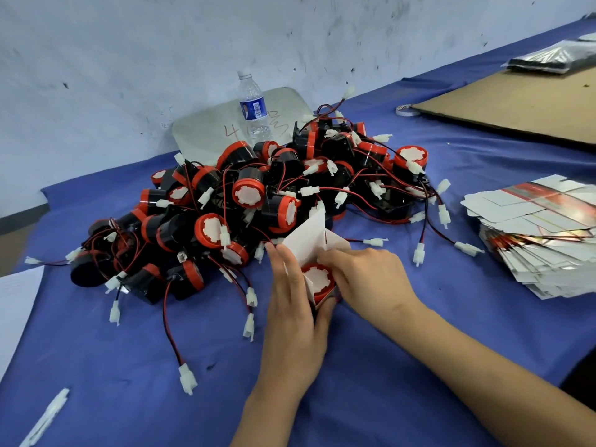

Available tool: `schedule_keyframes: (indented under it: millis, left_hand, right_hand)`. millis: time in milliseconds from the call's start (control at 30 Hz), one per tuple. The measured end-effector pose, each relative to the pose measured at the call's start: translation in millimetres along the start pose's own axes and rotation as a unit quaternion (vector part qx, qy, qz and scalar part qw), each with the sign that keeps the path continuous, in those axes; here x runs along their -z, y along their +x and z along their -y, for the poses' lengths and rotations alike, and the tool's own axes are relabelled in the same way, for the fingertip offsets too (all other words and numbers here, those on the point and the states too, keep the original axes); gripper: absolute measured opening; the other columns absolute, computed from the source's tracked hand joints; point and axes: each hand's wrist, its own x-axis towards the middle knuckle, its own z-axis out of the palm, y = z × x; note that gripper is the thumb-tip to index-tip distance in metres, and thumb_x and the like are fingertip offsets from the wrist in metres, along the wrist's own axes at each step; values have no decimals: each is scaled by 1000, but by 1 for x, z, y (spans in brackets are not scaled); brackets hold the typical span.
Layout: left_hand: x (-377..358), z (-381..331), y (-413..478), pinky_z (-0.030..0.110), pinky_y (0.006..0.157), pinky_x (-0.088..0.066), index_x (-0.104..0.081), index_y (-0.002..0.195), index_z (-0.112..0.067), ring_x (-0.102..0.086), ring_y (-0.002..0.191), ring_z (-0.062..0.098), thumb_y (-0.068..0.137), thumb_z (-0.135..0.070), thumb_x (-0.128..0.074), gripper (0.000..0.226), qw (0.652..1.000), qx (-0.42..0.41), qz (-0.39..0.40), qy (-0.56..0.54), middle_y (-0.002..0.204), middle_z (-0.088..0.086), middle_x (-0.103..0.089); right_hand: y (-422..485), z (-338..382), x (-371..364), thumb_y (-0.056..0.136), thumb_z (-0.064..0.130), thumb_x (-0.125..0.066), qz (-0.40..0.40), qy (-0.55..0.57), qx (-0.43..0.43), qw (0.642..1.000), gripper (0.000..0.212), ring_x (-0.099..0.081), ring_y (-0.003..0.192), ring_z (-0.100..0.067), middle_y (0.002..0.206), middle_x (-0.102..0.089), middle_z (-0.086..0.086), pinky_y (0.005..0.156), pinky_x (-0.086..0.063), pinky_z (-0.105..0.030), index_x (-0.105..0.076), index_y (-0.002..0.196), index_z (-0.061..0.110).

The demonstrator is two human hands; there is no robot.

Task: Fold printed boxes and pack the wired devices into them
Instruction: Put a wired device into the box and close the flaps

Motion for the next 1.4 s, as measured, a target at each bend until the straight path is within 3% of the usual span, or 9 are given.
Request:
schedule_keyframes:
  millis: [100,267,433,533,667,900,1133,1267,1400]
  left_hand:
    - [-1,1,-1,9,110,8,30,138,-41,33,135,-6,91,-54,-28,76,999,20,-8,36,150,-4,39]
    - [-1,0,-3,35,117,-17,-11,151,-33,18,140,4,100,-34,-40,58,994,27,-6,106,152,-3,32]
    - [-1,-8,-2,51,109,-35,-58,134,-20,-24,144,33,92,-18,-63,42,985,27,-84,149,160,14,-11]
    - [0,-10,-2,55,101,-44,-68,122,-19,-38,135,37,88,-11,-68,35,983,29,-110,142,152,16,-33]
    - [2,-10,0,46,83,-53,-73,112,-14,-50,115,34,84,-4,-72,30,979,28,-152,134,133,12,-50]
    - [4,-12,3,4,99,-32,-66,121,-8,-49,114,4,86,7,-63,38,996,-9,-67,63,122,-2,-57]
    - [2,-11,2,20,91,-45,-61,120,-20,-53,112,5,88,-8,-64,35,998,22,-51,21,121,-11,-50]
    - [6,-12,2,4,85,-39,-49,115,-35,-48,109,-10,85,-10,-70,45,994,27,-101,-37,116,-18,-51]
    - [8,-5,4,0,87,-34,-68,103,-24,-47,109,-15,84,-21,-73,20,998,2,-64,-9,118,-15,-55]
  right_hand:
    - [-4,5,2,89,37,-30,-11,-12,-1,1000,43,-60,90,-19,111,-64,11,59,-42,-31,-61,119,36]
    - [-9,2,-3,97,41,-39,-60,-5,38,997,39,-44,96,-17,146,-39,13,62,-34,-27,-72,96,20]
    - [-7,-1,-8,96,24,-51,-65,112,52,990,26,-34,92,-11,161,-6,10,76,-42,-25,-73,91,12]
    - [-9,1,-7,90,19,-50,-50,142,51,987,23,-29,85,-10,163,-4,2,76,-29,-13,-69,79,13]
    - [-12,4,-6,83,16,-51,-45,156,58,985,22,-47,95,-16,162,-9,-4,77,-35,-22,-63,67,9]
    - [-14,11,-6,81,6,-57,-93,158,54,982,13,-51,83,-21,119,-48,-10,62,-49,-37,-62,69,2]
    - [-17,8,8,77,22,-43,-100,159,78,979,21,-51,74,-26,81,-57,-4,55,-48,-46,-53,85,5]
    - [-16,9,7,77,20,-46,-95,181,77,976,20,-52,77,-24,81,-60,-3,56,-47,-47,-50,92,8]
    - [-13,5,3,86,22,-46,-108,313,28,943,4,-48,72,-11,76,-53,10,63,-45,-34,-43,85,20]
